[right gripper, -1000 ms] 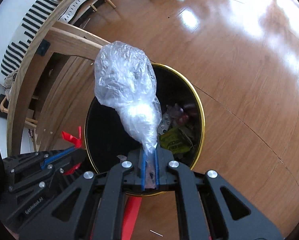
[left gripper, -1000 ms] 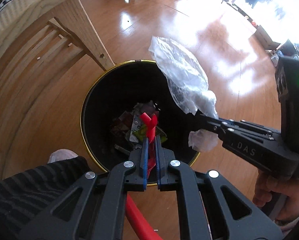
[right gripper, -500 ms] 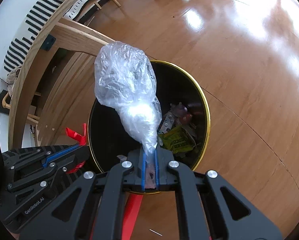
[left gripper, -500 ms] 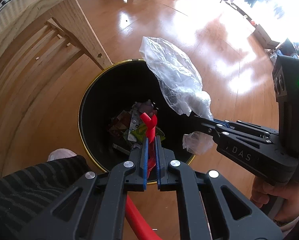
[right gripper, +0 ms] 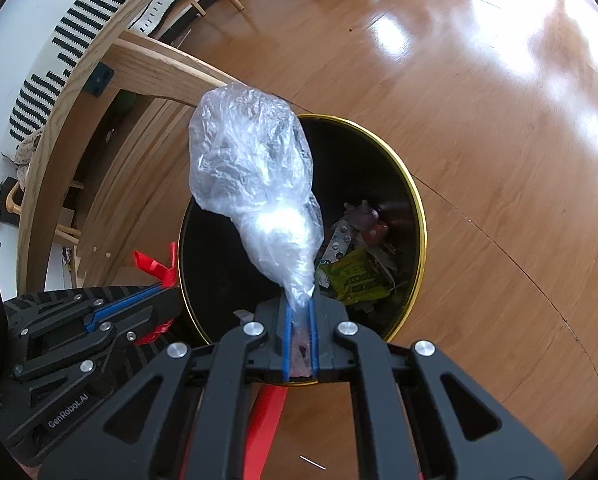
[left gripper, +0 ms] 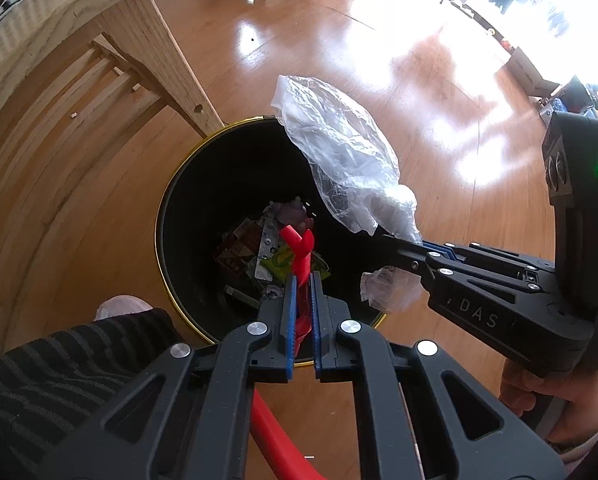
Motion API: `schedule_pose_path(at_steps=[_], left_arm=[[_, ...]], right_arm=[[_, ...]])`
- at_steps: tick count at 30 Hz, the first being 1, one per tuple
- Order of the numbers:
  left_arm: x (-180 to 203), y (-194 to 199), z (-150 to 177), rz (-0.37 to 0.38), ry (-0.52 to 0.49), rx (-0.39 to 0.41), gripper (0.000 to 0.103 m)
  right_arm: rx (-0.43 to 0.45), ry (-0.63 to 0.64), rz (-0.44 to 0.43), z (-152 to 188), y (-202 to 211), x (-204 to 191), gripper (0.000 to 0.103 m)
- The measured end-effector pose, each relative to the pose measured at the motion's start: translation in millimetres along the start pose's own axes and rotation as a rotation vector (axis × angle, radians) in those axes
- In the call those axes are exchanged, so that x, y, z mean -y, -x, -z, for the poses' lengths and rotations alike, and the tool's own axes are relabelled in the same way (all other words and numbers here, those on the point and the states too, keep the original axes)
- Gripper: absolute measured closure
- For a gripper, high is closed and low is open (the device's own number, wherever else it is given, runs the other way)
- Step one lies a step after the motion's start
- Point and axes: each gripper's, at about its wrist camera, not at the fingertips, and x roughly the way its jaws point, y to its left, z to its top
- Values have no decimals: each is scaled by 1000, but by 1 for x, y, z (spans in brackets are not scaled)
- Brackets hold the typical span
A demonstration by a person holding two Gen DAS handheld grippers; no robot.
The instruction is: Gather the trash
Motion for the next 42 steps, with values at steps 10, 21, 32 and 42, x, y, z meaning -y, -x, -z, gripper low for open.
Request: schedule_pose_path(at_steps=[10, 21, 32, 42], left_arm=[[5, -4, 2, -50, 8, 7, 6], [0, 78, 4, 40, 38, 261, 6], [-164, 267, 18, -187, 271, 576, 6], [-314, 310, 48, -481, 537, 644, 6]], right_arm=[[10, -155, -30, -7, 9, 19, 5], [334, -193, 57, -18, 77, 26, 6], [423, 195, -79, -124, 110, -168, 6], [175, 443, -52, -138, 4, -383, 21]])
